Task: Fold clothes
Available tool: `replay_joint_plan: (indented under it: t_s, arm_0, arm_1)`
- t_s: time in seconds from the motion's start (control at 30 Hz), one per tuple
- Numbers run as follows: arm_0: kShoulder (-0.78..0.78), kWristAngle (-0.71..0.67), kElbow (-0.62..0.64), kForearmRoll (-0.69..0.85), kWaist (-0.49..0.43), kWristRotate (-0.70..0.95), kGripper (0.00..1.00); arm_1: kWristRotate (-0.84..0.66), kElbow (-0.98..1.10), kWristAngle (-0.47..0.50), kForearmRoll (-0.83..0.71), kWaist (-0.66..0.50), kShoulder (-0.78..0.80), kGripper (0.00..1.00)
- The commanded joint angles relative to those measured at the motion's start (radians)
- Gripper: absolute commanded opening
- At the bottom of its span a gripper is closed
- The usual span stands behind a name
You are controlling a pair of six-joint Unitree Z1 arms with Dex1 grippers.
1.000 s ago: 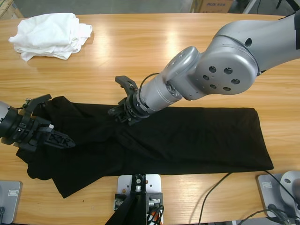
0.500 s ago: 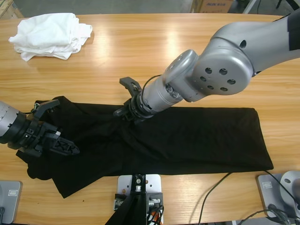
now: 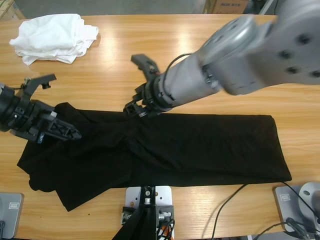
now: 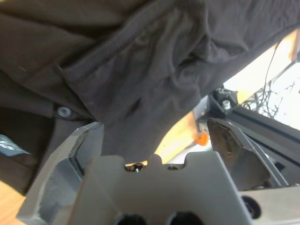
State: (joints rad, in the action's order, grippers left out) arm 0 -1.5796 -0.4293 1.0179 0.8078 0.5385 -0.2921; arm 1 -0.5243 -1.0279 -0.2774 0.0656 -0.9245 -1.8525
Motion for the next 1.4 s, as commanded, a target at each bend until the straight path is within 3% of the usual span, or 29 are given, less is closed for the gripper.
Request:
replay_joint_plan:
  t_s: [0.03,0.1,0.17,1.0,1.17,1.4]
  arm_0:
    - [-0.184,0.066,0.002,-0.094,0.028,0.057,0.441]
    - [-0.221,0.042,0.001,-0.134,0.028,0.064,0.274]
    - [-0.248,0.017,-0.006,-0.173,0.031,0.062,0.009]
    - [-0.306,0.058,-0.129,-0.246,0.052,0.041,0.000]
    - [-0.298,0.060,-0.138,-0.246,0.051,0.041,0.000]
    - [-0.304,0.067,-0.143,-0.246,0.051,0.041,0.000]
  arm_1:
    - [0.010,0.034,0.003,-0.024,-0.021,-0.012,0.000]
    - [0.001,0.034,-0.003,-0.036,-0.030,-0.031,0.000]
    - [-0.006,0.039,-0.026,-0.069,-0.032,-0.056,0.000]
    - [-0.080,0.131,-0.119,-0.263,-0.098,-0.191,0.000]
    - [-0.101,0.163,-0.110,-0.323,-0.109,-0.236,0.000]
    - [-0.138,0.290,-0.076,-0.330,-0.109,-0.178,0.000]
